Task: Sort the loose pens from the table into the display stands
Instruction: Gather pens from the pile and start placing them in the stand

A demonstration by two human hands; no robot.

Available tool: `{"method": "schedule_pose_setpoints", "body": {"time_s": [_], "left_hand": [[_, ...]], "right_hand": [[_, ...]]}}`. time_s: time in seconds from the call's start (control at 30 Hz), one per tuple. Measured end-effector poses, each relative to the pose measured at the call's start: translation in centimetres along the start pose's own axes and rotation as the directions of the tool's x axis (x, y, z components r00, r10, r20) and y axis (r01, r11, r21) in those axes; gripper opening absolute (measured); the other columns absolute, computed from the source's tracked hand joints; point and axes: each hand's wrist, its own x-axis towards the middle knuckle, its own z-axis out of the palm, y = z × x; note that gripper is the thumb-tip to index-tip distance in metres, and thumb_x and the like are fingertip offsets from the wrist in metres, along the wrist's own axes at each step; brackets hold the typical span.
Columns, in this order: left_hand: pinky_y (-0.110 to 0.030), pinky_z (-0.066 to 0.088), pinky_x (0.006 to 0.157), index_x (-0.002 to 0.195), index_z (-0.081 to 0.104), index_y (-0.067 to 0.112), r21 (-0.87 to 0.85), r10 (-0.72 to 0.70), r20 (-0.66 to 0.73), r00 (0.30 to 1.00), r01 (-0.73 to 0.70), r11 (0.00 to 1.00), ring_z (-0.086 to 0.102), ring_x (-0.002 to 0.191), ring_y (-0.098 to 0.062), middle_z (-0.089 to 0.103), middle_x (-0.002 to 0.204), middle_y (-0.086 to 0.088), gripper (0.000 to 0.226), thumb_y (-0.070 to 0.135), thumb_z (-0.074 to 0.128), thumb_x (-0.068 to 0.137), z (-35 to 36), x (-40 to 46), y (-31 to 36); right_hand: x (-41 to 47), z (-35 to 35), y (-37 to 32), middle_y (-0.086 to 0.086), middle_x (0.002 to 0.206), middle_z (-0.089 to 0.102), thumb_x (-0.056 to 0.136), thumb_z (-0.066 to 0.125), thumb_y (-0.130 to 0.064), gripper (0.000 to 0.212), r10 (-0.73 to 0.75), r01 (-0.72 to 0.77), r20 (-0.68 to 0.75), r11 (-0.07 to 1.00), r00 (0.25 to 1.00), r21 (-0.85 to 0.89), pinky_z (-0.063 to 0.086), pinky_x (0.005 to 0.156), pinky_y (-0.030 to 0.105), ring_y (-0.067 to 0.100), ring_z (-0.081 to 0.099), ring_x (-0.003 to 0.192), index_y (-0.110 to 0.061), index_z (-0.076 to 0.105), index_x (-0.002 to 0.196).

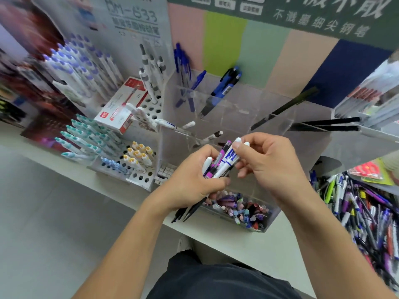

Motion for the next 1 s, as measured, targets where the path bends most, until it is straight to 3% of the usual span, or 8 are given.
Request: {"method": "schedule_pose_setpoints", "body": {"time_s": [0.23, 0.33, 0.43, 0.53, 0.63, 0.8, 0.9, 1.0], "left_hand": [[-0.021, 0.047, 0.045, 0.102, 0.046, 0.008, -0.058, -0.029, -0.026, 0.999, 0.027, 0.998, 0.061, 0.049, -0.012, 0.061, 0.068, -0.001, 0.029, 0.0, 0.071, 0.09, -3.5, -1.6, -1.6], [-0.024, 0.038, 0.042, 0.097, 0.043, 0.013, -0.065, -0.042, -0.013, 0.999, 0.041, 0.997, 0.05, 0.043, -0.013, 0.056, 0.056, 0.005, 0.029, 0.004, 0.071, 0.092, -4.9, -2.0, -2.7], [-0.025, 0.032, 0.044, 0.101, 0.044, 0.009, -0.201, -0.08, -0.037, 0.996, 0.071, 0.977, 0.039, 0.042, -0.015, 0.051, 0.055, 0.006, 0.024, 0.003, 0.067, 0.095, -6.1, -2.2, -3.7], [-0.023, 0.03, 0.042, 0.108, 0.051, 0.011, -0.394, -0.119, -0.138, 0.983, 0.056, 0.917, 0.036, 0.044, -0.012, 0.053, 0.075, -0.011, 0.019, 0.002, 0.063, 0.096, -6.6, -2.1, -4.2], [-0.022, 0.034, 0.042, 0.124, 0.055, 0.015, -0.507, -0.139, -0.171, 0.975, 0.033, 0.861, 0.038, 0.047, -0.01, 0.057, 0.083, -0.007, 0.029, 0.003, 0.059, 0.098, -6.5, -1.8, -4.4], [-0.022, 0.039, 0.041, 0.128, 0.056, 0.02, -0.588, -0.195, -0.219, 0.956, 0.03, 0.809, 0.043, 0.048, -0.011, 0.064, 0.077, 0.002, 0.034, 0.005, 0.059, 0.099, -6.5, -2.0, -4.5], [-0.024, 0.039, 0.041, 0.129, 0.052, 0.018, -0.588, -0.209, -0.223, 0.952, 0.039, 0.808, 0.044, 0.048, -0.013, 0.063, 0.074, 0.0, 0.037, 0.005, 0.063, 0.096, -6.6, -2.2, -4.7], [-0.024, 0.037, 0.04, 0.121, 0.051, 0.01, -0.543, -0.22, -0.26, 0.94, 0.046, 0.838, 0.044, 0.047, -0.013, 0.059, 0.073, -0.006, 0.037, 0.003, 0.071, 0.09, -6.3, -2.2, -4.7]], "right_hand": [[2.2, 3.1, -1.4, 0.007, 0.062, 0.066, 0.099, 0.062, -0.009, 0.016, 0.011, -0.009, 0.053, 0.999, 0.999, -0.033, 0.053, 0.051, 0.022, 0.011, 0.059, 0.047, -0.002, 0.07, 0.087], [3.4, 3.3, -2.5, 0.005, 0.061, 0.064, 0.1, 0.061, -0.009, 0.017, -0.029, 0.031, 0.025, 0.998, 0.999, -0.056, 0.051, 0.051, 0.019, 0.012, 0.057, 0.047, -0.004, 0.07, 0.086], [4.3, 2.2, -4.3, -0.003, 0.056, 0.063, 0.1, 0.06, -0.011, 0.02, -0.205, 0.19, -0.111, 0.973, 0.973, -0.128, 0.05, 0.051, 0.022, 0.009, 0.057, 0.046, -0.015, 0.067, 0.082], [4.4, 1.5, -6.9, -0.002, 0.068, 0.063, 0.1, 0.061, -0.016, 0.007, -0.514, 0.466, -0.147, 0.843, 0.845, -0.269, 0.049, 0.054, 0.023, 0.006, 0.058, 0.053, -0.017, 0.066, 0.096], [5.2, 2.9, -8.0, -0.004, 0.078, 0.062, 0.1, 0.061, -0.02, 0.004, -0.692, 0.622, -0.073, 0.686, 0.719, -0.379, 0.049, 0.061, 0.024, 0.013, 0.058, 0.063, -0.023, 0.064, 0.101], [8.4, 5.6, -6.6, 0.008, 0.092, 0.066, 0.095, 0.061, -0.004, 0.009, -0.82, 0.729, 0.149, 0.388, 0.552, -0.563, 0.035, 0.079, 0.006, 0.01, 0.051, 0.08, 0.0, 0.068, 0.099], [9.6, 6.7, -5.5, 0.013, 0.091, 0.065, 0.095, 0.06, -0.003, 0.009, -0.762, 0.774, 0.34, 0.315, 0.551, -0.549, 0.043, 0.077, 0.024, 0.022, 0.055, 0.081, 0.001, 0.067, 0.099], [9.8, 7.6, -4.6, 0.009, 0.09, 0.066, 0.094, 0.06, -0.006, 0.007, -0.584, 0.759, 0.516, 0.307, 0.627, -0.574, 0.048, 0.075, 0.038, 0.026, 0.06, 0.08, -0.004, 0.067, 0.096]]}}
